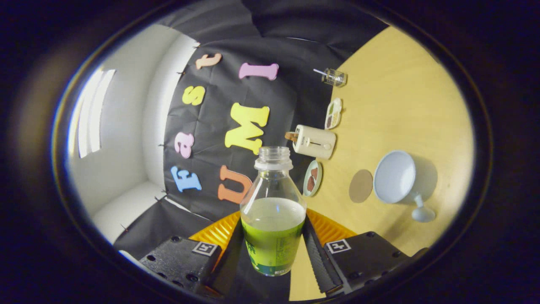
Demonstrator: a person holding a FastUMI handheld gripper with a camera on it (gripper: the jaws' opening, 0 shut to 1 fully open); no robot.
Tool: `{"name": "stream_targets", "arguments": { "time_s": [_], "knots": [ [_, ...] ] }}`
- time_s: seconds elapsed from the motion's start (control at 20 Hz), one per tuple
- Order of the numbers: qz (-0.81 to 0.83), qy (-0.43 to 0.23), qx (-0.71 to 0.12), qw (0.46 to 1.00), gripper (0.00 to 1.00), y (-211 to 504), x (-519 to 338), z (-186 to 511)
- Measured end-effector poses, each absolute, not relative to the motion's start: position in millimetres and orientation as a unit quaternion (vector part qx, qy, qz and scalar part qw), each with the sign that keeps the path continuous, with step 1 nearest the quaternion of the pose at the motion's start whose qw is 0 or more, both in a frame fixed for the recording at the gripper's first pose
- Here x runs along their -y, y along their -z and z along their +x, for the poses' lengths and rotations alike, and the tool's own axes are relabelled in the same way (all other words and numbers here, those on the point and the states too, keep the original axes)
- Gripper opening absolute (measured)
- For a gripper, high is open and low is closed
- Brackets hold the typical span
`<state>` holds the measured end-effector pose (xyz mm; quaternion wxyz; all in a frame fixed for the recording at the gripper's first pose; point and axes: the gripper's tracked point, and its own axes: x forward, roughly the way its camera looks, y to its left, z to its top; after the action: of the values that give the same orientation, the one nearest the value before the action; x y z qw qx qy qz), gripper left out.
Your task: Take the bottle from table, then pour the juice into the cup, finally place the bottle on the coaster
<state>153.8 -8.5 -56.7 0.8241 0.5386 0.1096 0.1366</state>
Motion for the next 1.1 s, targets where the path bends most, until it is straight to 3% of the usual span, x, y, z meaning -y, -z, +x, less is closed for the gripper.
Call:
{"name": "stream_targets", "arguments": {
  "time_s": [0.15, 0.45, 0.8, 1.1],
  "knots": [
    [0.435, -0.118, -0.103, 0.887, 0.79, 58.1, 18.3, 158.1],
    [0.257, -0.071, -0.104, 0.958, 0.80, 66.7, 28.5, 187.5],
    [0.138, -0.054, -0.059, 0.987, 0.80, 56.7, 21.3, 216.5],
    [0.022, 0.001, -0.044, 0.999, 0.81, 57.4, 12.5, 246.7]
  ]
}}
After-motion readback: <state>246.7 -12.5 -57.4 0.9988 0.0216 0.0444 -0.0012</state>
